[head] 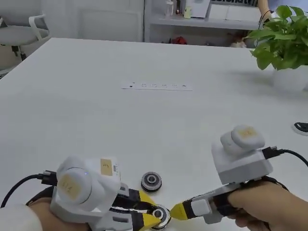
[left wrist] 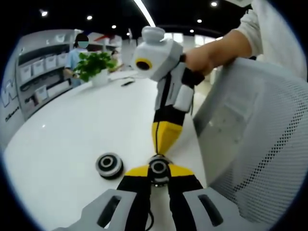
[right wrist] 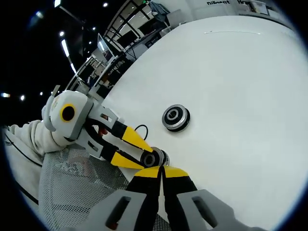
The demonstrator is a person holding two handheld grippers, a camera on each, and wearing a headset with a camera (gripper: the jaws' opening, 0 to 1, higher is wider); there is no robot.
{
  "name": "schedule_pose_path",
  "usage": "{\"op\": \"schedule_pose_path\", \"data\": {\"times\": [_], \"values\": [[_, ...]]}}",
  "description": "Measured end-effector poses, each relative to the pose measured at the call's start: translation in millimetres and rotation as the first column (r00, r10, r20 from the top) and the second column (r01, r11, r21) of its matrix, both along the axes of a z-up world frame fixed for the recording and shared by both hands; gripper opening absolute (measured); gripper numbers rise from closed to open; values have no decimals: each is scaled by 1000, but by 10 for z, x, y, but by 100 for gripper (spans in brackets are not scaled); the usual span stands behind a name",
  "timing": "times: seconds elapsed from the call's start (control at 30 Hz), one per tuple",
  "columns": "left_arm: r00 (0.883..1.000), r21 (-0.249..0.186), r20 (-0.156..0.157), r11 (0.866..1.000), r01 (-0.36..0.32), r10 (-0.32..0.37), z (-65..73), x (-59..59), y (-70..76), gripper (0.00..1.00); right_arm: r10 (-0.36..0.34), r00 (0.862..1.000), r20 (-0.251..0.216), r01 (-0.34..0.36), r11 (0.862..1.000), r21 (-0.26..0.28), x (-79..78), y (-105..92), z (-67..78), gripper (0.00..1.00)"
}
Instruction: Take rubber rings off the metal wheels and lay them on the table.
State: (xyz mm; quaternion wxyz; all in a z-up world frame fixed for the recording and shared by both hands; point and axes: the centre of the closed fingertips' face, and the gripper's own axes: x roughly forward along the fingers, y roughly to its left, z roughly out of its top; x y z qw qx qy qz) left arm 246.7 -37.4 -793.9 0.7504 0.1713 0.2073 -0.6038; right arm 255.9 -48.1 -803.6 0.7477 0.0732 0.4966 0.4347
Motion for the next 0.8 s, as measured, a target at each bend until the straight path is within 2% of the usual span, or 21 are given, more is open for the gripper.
{"op": "schedule_pose_path", "data": {"times": [0.23, 0.5, 0.8], "values": [[1000, -11, -14, 1000, -11, 10, -2, 2, 0, 13, -2, 1000, 3, 2, 1000, 6, -3, 12, 10, 0], [1000, -13, -9, 1000, -11, 11, -3, 1, -2, 13, 8, 1000, 25, -8, 1000, -11, -14, 38, 23, 0], [1000, -11, -8, 1000, -15, 15, -4, 2, -3, 13, 11, 999, 31, -10, 1000, -11, -25, 66, 41, 0]]}}
